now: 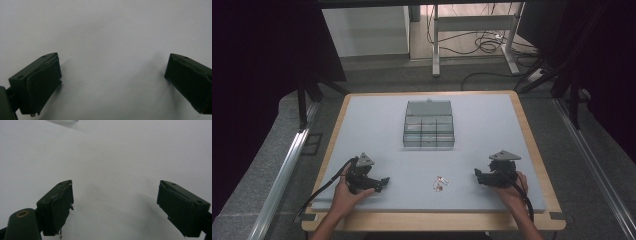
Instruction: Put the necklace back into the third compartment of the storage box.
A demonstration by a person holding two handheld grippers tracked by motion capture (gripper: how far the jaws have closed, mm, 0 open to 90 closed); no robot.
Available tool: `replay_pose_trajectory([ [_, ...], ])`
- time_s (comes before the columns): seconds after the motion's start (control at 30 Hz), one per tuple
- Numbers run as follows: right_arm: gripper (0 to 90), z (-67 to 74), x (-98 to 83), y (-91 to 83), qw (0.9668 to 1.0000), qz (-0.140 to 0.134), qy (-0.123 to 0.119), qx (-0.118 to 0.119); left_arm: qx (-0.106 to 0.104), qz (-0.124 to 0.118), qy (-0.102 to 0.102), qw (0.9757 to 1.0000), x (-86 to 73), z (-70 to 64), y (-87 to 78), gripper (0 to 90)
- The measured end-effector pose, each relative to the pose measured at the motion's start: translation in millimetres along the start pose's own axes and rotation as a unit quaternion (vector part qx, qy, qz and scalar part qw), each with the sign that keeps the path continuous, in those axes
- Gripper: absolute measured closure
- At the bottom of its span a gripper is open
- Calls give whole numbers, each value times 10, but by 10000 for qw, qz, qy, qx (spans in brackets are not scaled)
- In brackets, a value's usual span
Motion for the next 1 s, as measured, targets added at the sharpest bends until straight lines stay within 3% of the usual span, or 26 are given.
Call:
replay_pose_trajectory([
  [0.2, 164, -18, 16, -45, 9999, -80, 80, 43, -4, 2, -4, 10000, 1, 1, 1, 3],
  [0.57, 205, 95, 89, -146, 9992, -271, -124, 248, -11, -11, -7, 10000, 1, 2, 2, 3],
  [1.0, 268, 183, 241, -324, 9969, -561, -109, 542, -15, -12, -1, 10000, 1, 2, 2, 2],
])
Point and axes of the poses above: each handheld gripper's, and its own axes: y roughly forward along the jaws, x roughly out of its top, z roughly to its left, the point moved 1 cm from there along y, roughly forward along the jaws, and after that the axes turned 5 degrees about -z, right-handed, at the moved point
